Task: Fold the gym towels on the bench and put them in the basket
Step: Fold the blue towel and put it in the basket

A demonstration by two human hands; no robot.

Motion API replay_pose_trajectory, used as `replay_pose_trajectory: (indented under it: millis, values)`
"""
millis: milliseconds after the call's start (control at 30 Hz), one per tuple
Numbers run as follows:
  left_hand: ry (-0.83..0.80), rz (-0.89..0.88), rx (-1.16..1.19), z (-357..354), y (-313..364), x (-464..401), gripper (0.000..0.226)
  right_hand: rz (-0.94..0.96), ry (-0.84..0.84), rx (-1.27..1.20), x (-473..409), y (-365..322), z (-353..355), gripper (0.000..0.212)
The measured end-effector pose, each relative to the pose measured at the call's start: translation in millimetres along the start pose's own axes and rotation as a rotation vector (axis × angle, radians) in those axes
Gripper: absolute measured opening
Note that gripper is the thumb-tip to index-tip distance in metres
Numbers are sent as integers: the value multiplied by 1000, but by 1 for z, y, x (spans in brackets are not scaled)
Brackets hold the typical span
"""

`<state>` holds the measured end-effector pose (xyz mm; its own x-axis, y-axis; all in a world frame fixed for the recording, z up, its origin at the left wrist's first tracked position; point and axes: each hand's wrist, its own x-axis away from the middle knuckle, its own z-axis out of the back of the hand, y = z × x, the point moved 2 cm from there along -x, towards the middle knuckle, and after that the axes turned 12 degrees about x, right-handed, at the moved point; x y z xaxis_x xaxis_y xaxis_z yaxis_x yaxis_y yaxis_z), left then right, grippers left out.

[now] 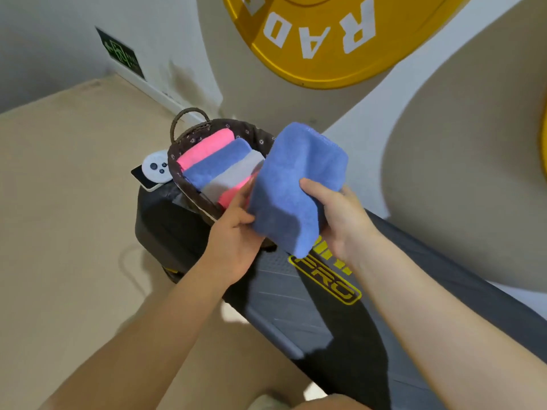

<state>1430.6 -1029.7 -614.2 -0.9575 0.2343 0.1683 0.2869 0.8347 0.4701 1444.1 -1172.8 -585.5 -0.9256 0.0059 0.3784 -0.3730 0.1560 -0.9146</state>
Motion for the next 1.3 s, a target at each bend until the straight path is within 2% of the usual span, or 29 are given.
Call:
replay_pose_trajectory:
  millis: [67,100,133,200,300,367,433,467,500,533,600,633,667,733,800,867,900,1000,1067,1133,1200,1300]
  values:
    - [-163,93,-53,1,16,-6,47,85,-71,125,-1,-18,5,30]
    - [-232,146,-99,-3,24,-10,46,134,-178,174,0,-30,6,33]
    - [-271,203,-122,-8,31,-14,55,175,-308,222,2,-44,4,35]
    - [-252,264,-145,-17,43,-25,88,222,-519,336,-1,-65,-3,40]
    - [-238,245,-137,-29,63,-43,105,286,-582,570,-19,-89,-21,43]
    - [-237,302,-169,-32,81,-54,111,327,-609,755,-28,-106,-33,42]
    - [-362,439,-108,-37,99,-60,118,351,-688,919,-33,-123,-45,41]
    - [-423,508,-83,-39,109,-63,117,365,-719,1020,-36,-130,-50,42]
    - [-457,509,-152,-40,116,-67,113,389,-728,1159,-40,-136,-56,43]
    - [-454,454,-323,-41,123,-70,106,424,-707,1342,-45,-139,-62,43]
    - [-383,276,-744,-40,133,-76,67,555,-564,1735,-58,-137,-73,37]
    - [-337,176,-947,-38,134,-77,49,620,-452,1857,-64,-133,-76,37]
    - [-290,52,-1136,-37,133,-76,43,658,-346,1885,-70,-128,-76,39]
    - [-144,-261,-1478,-29,124,-76,44,651,-245,1735,-81,-114,-75,41]
    - [-13,-455,-1487,-17,111,-70,32,622,-213,1579,-90,-103,-72,43]
    - [65,-465,-1303,-3,102,-66,23,598,-182,1475,-99,-96,-66,49]
    - [102,-448,-1207,3,99,-65,27,560,-182,1407,-103,-94,-61,54]
    - [220,-449,-902,22,90,-58,35,239,-338,1040,-113,-81,-43,77]
    - [269,-418,-787,32,78,-53,33,28,-470,797,-120,-66,-30,80]
    - [249,-384,-836,38,66,-51,31,-71,-561,727,-128,-50,-25,60]
    - [208,-388,-931,37,60,-50,32,-95,-596,762,-133,-39,-28,42]
    - [79,-382,-1068,32,62,-52,56,-79,-647,913,-137,-36,-27,37]
